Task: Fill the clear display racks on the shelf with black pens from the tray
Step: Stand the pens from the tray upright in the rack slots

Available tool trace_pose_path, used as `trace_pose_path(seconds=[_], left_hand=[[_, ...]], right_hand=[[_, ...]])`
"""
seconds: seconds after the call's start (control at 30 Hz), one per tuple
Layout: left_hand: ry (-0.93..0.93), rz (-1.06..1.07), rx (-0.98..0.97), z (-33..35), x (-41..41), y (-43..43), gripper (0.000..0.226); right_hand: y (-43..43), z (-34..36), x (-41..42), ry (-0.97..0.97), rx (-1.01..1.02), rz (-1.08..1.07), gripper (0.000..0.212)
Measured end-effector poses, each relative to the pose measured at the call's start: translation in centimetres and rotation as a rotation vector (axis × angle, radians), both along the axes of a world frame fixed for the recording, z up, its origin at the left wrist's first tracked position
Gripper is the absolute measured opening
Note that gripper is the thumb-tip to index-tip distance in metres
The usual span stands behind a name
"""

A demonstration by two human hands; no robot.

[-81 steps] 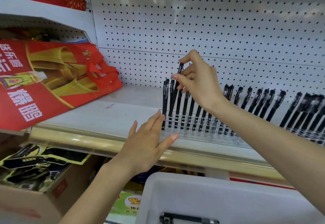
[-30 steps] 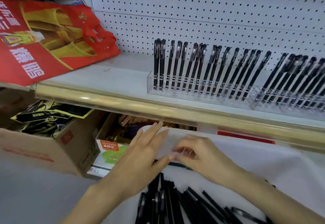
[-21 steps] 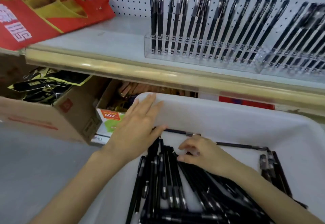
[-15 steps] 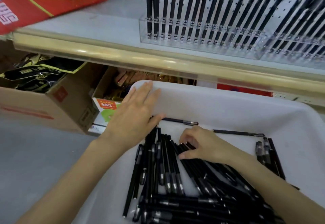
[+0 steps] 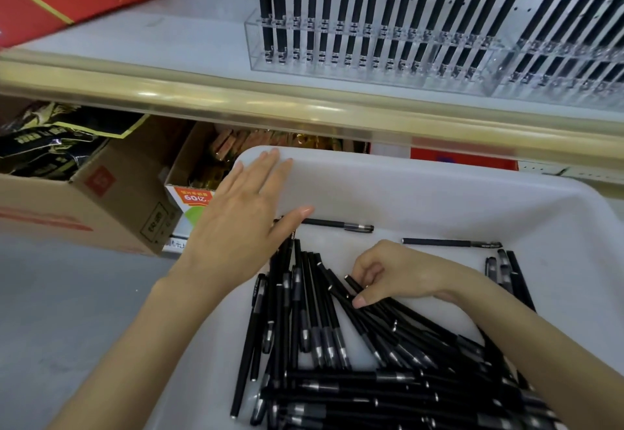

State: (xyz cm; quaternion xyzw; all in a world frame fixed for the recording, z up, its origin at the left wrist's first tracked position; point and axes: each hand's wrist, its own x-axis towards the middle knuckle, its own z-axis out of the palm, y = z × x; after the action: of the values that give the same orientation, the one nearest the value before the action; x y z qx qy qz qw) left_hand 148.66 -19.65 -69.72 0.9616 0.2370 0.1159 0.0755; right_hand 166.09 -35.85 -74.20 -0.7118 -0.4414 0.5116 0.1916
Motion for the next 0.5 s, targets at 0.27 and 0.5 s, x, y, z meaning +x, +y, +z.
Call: trace_pose_path(seconds=[0.27,0.5], left_hand=[[-0.243,-0.088,-0.33,1.3,0.2,0.0,0.052],[-0.411,-0.163,-0.669,5.1,1.8,-2.1,0.04]], right_hand=[[1.0,4.9,0.0,0.2,0.246,-0.303,0.02],[2.2,10.6,-0.8,0.148,0.555,-0.248,0.012]])
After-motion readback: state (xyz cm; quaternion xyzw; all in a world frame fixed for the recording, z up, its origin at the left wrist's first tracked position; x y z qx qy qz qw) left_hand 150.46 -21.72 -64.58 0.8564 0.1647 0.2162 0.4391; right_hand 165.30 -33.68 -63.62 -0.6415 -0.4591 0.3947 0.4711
